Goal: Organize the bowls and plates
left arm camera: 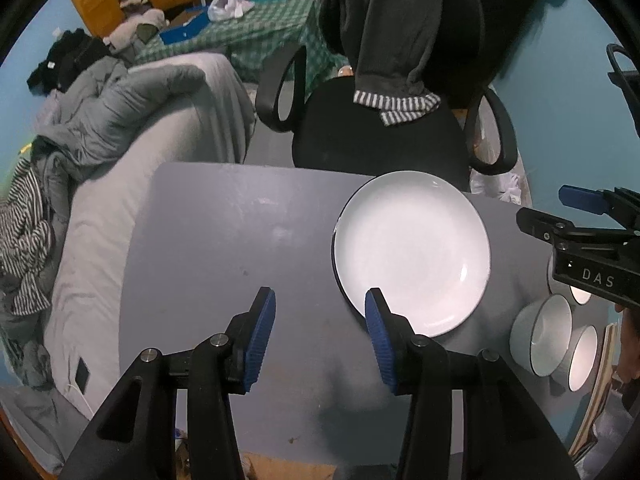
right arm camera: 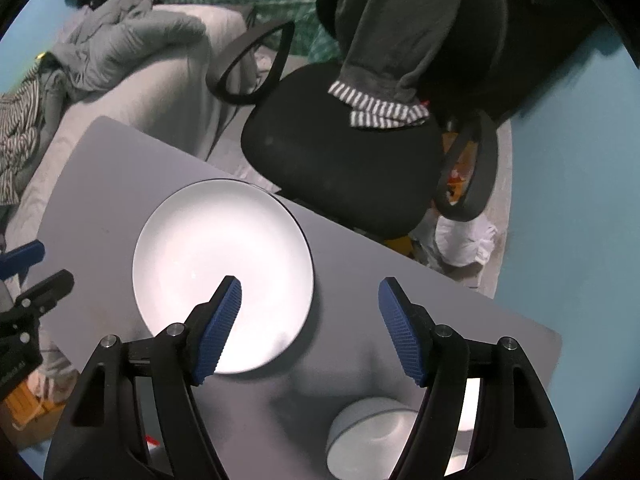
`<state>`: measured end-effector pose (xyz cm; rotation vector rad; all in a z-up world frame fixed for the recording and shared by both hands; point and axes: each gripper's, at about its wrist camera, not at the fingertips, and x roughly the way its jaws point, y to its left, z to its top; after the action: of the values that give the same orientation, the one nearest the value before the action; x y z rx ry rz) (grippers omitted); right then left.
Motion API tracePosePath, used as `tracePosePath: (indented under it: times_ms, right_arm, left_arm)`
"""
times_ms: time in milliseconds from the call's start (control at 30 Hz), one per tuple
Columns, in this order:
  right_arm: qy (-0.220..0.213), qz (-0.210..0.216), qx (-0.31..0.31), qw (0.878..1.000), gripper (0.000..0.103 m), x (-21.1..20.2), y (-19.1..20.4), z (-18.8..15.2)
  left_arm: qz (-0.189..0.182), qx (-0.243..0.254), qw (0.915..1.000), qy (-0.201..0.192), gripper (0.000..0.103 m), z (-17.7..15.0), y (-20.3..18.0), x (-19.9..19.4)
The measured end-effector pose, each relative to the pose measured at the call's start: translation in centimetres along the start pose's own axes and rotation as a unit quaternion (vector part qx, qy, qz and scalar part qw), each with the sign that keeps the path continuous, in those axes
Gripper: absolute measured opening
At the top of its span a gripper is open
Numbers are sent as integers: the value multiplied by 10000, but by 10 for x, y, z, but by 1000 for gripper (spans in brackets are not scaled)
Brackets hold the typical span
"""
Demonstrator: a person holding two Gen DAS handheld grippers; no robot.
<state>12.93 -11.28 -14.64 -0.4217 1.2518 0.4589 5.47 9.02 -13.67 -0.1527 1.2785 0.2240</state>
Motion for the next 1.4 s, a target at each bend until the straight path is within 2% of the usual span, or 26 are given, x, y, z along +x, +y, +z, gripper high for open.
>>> tracePosePath:
  times_ms: [133,200,267,433,800,1033,1400]
  right_arm:
    - [-140,-159,-11,9998,72,-19,-4,-16]
    - [-172,-165,16,9997,72,-27,-6,-24]
    - [-229,-148,85,9996,72,-34,-10,-33]
    - [-390,-141,300,9987,72,-58,-17,-53]
    - [-810,-323,917,9920,75,-126,-49,-95]
    - [-980,-410,1394,9845,76,-153,-73,-125]
    - [-1091,-648,2137,9686,75,-186,-103,-177]
  left_arm:
    - [98,-7,9997,-212,48,-13,-5,-21]
    - [133,11,9992,-372,58,-21,-13,-33]
    - [158,70,9987,-485,61,-27,-19,-41]
    - [-20,242,9979,-608,65,-40,-39,-62]
    - [-357,636,9915,-1074,80,-54,-83,-108]
    - [-598,982,9864,-1174,80,-59,-114,-120]
    - [-1006,1219,9793,-1267,80,-59,-139,-142]
